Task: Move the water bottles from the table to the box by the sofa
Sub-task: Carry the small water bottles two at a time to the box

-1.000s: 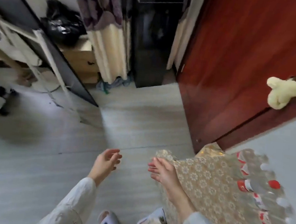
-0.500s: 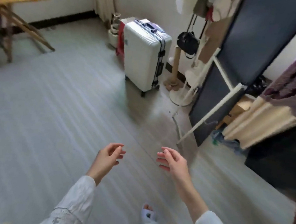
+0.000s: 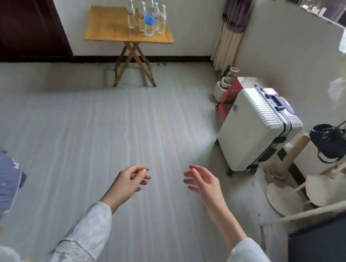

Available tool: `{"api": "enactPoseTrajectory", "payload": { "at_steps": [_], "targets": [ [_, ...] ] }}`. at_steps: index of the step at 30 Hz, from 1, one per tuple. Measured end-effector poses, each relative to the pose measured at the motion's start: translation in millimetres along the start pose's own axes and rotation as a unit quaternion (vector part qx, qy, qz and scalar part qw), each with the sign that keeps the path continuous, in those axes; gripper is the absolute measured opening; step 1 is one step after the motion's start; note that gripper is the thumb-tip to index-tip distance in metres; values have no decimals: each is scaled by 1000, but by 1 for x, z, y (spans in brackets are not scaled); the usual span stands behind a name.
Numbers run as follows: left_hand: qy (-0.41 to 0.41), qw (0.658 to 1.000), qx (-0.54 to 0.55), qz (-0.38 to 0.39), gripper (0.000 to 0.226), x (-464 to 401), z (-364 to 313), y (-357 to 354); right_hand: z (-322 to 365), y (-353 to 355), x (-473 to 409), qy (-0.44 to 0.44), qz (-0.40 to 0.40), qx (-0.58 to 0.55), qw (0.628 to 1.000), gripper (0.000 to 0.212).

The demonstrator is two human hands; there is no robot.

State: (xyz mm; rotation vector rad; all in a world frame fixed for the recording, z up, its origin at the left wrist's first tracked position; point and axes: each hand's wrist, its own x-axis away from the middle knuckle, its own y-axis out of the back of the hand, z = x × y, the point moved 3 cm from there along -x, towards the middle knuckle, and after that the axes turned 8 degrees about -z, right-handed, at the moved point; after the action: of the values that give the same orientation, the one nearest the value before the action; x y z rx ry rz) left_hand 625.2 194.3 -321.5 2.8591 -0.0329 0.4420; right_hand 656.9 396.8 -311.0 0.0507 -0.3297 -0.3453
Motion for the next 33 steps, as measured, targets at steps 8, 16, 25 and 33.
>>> {"api": "enactPoseTrajectory", "payload": {
  "at_steps": [8, 16, 25, 33],
  "targets": [
    [-8, 997, 2, -77, 17, -135, -47, 37, 66, -59, -138, 13, 62, 33, 997, 20],
    [0, 997, -22, -67, 16, -299, -73, 75, 116, -146, -284, 17, 70, 32, 997, 20],
    [-52, 996, -15, -71, 18, -501, -167, 109, 195, -225, -449, 30, 51, 8, 998, 20],
    [-31, 997, -14, -66, 18, -661, -205, 90, 247, -256, -624, 33, 45, 2, 998, 20]
  ]
}}
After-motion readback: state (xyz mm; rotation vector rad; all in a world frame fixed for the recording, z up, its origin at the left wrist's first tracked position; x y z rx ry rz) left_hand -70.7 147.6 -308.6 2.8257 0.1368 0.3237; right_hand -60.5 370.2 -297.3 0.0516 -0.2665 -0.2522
